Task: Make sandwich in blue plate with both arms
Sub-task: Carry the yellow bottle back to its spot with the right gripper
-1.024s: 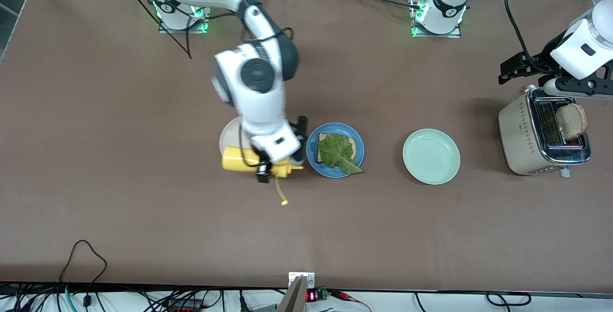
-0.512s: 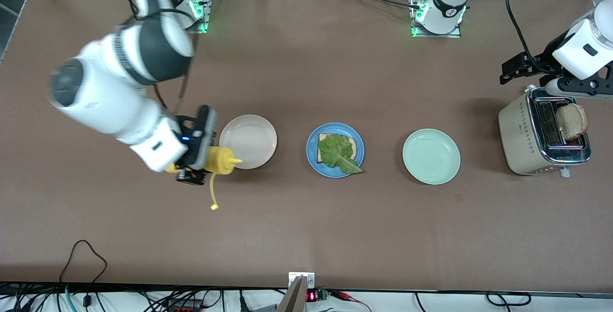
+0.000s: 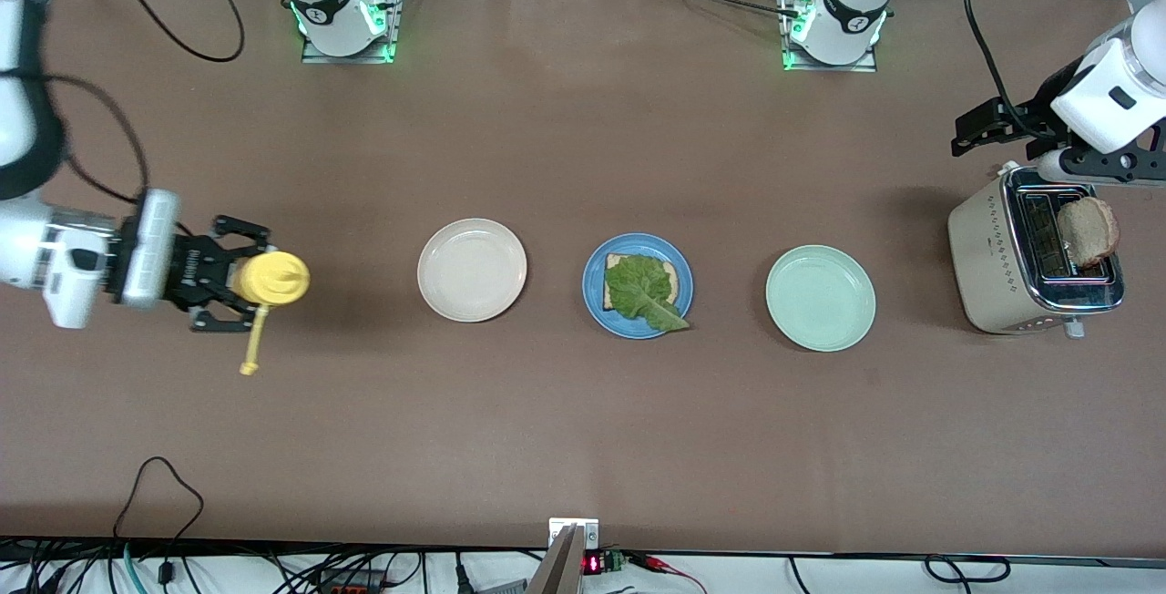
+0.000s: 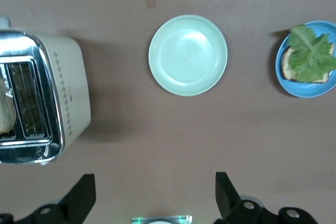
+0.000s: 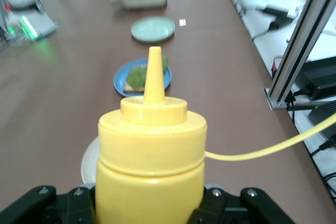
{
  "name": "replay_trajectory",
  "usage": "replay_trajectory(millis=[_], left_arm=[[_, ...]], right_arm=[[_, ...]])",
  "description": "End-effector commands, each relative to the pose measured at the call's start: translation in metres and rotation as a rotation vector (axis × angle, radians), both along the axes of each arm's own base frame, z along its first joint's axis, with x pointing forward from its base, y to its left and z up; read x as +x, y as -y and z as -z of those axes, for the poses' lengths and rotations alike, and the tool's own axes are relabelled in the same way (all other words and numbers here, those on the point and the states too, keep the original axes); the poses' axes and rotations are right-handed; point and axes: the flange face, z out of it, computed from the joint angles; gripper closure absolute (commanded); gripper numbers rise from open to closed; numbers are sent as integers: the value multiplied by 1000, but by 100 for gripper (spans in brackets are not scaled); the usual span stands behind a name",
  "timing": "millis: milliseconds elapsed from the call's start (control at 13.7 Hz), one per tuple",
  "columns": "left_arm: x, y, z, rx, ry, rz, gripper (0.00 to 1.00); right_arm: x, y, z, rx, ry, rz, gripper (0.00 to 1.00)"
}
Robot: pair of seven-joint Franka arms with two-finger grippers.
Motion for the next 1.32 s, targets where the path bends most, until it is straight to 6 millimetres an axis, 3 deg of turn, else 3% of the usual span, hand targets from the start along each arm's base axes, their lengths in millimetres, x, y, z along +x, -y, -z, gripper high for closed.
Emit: replay_trajectory(millis=[0,293,585,732,951,1244], left_arm=[[4,-39,9,-2,-40,-75,0],[7,-102,30,151,-85,-43,0],[41,-149,74,193,7,151,0],[39,-184,92,183,8,159,0],[27,-236,122,168,42,188,0],[22,-258,166,56,23,165,0]], right_arm=[[-25,40,54,211,3,17,67],[-39,78,168,452,-26,39,67],[-54,92,250,550,18,53,67],[-60,92,276,590,36,59,66],[-68,97,298,596,71,58,65],[-72,98,310,599,68,62,50]])
